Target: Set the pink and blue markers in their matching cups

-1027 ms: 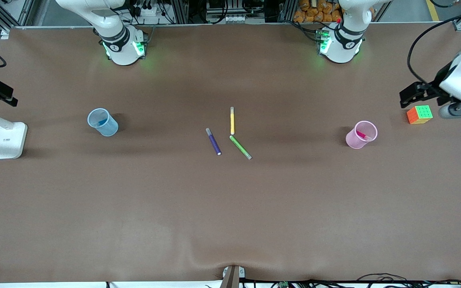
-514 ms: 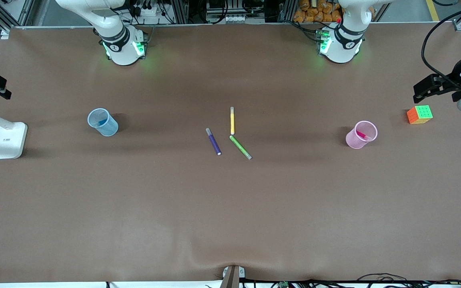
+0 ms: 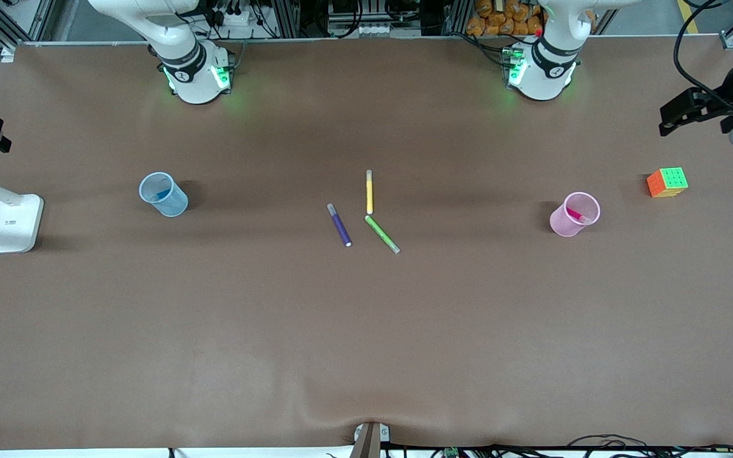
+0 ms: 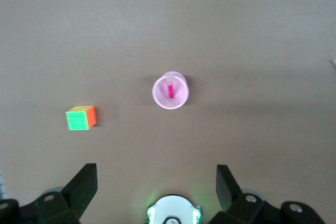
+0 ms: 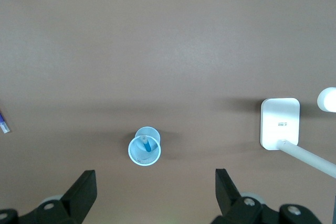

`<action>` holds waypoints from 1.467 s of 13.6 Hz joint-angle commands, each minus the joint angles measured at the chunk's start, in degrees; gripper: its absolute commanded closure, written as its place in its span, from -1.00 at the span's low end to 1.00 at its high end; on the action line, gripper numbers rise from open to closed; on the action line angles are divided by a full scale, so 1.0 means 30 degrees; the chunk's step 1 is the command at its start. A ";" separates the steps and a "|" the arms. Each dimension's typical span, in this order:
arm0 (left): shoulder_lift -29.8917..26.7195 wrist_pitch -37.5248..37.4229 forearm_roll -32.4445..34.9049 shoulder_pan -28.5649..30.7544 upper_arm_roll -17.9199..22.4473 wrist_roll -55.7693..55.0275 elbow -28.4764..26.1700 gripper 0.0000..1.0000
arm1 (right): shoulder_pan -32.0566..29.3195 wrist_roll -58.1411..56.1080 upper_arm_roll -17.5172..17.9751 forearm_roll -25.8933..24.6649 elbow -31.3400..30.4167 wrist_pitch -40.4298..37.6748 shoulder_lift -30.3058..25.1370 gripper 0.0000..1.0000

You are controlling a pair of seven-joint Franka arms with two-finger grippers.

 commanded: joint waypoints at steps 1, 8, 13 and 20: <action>-0.0315 0.0586 -0.1024 0.0020 0.0198 0.0046 -0.0601 -1.00 | 0.0052 -0.0003 0.0043 -0.0171 0.0870 -0.0785 0.0315 -1.00; -0.0081 0.0558 -0.0761 0.0020 0.0285 0.0133 -0.0455 -1.00 | 0.0375 -0.0120 0.0072 -0.0435 0.1018 -0.0904 0.0694 -1.00; 0.0154 0.0471 -0.0731 0.0138 0.0315 0.0251 -0.0250 -1.00 | 0.0580 -0.0032 0.0131 -0.0465 0.1018 -0.0904 0.0696 -1.00; 0.0213 0.0441 -0.0731 0.0079 0.0227 0.0222 -0.0046 -1.00 | 0.1402 0.3806 0.0161 -0.0436 0.1018 -0.1373 0.0667 -1.00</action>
